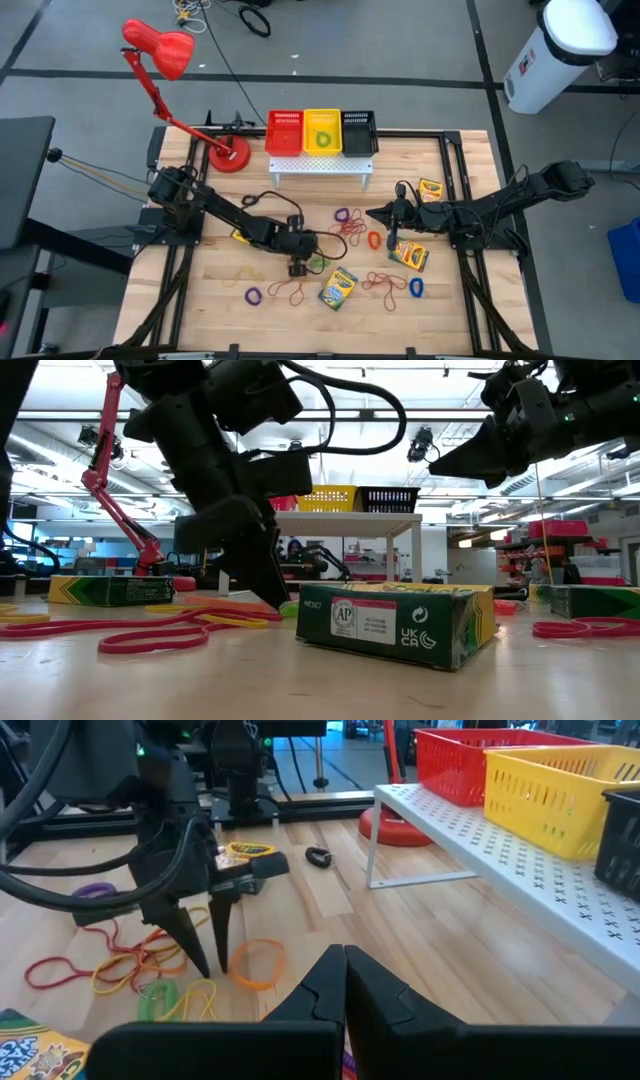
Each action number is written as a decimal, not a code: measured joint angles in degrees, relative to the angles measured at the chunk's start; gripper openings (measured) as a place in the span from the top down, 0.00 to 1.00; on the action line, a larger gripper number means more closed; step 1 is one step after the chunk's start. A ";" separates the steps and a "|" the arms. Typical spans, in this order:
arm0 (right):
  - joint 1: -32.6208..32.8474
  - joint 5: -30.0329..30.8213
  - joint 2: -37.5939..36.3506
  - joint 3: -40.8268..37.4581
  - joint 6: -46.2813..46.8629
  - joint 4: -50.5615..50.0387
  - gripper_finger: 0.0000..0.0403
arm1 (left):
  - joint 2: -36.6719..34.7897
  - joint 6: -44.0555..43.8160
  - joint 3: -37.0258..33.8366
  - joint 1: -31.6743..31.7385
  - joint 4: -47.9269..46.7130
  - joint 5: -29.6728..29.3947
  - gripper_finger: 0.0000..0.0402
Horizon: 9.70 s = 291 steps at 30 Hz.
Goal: Pick & Place Office Desk Supplies
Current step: Put the orange rubber band into the red bin on the shelf, then put the yellow crayon box into the black bin on the shelf
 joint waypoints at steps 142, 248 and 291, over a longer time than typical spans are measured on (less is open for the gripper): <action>-20.04 3.40 -0.02 18.21 43.66 -72.45 0.99 | -21.22 11.35 -32.76 4.53 75.47 10.45 0.97; -34.80 -5.75 14.14 15.19 65.83 -72.89 0.01 | -21.26 10.35 -32.74 2.96 71.42 10.53 0.97; -27.44 -6.21 1.72 14.88 51.05 -69.39 0.58 | -24.75 2.60 -32.74 6.58 71.56 7.63 0.91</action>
